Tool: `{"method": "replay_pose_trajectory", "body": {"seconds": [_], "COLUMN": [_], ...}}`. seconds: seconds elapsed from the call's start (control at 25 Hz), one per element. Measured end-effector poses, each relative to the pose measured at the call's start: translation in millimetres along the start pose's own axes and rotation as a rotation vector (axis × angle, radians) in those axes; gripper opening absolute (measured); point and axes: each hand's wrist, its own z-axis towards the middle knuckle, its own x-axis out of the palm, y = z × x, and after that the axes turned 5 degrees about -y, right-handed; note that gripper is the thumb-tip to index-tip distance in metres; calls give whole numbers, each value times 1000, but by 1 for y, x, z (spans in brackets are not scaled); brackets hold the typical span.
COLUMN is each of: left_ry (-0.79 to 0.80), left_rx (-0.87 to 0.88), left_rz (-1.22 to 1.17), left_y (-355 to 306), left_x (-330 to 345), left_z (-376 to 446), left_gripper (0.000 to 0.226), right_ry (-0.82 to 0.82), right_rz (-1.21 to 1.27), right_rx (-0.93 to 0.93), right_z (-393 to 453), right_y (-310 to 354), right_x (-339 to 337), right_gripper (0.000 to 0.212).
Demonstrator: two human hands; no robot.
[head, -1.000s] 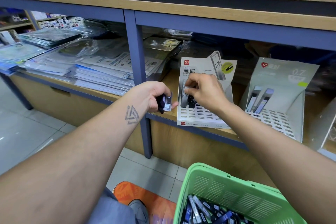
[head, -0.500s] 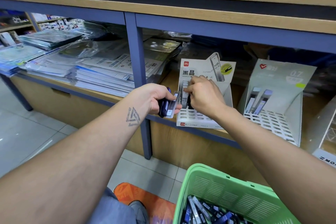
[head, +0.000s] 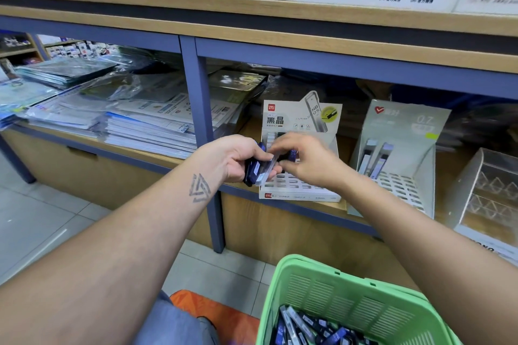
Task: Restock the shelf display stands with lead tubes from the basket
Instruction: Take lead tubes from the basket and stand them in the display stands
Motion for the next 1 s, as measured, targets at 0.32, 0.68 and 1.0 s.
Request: {"method": "replay_pose_trajectory", "body": {"seconds": [0.32, 0.68, 1.0], "left_ry": [-71, -87, -154], "left_rx": [90, 259, 110], "left_rz": [53, 41, -1], "left_y": [-1, -3, -6], "left_x": [-3, -4, -20], "left_z": [5, 5, 13], "left_gripper": [8, 17, 18], "right_ry": [-129, -37, -237], "right_rz": [333, 541, -3], "right_rx": [329, 338, 188], "right_z": [-17, -7, 24], "right_y": [-7, 13, 3], "right_x": [-10, -8, 4], "right_gripper": [36, 62, 14]}}
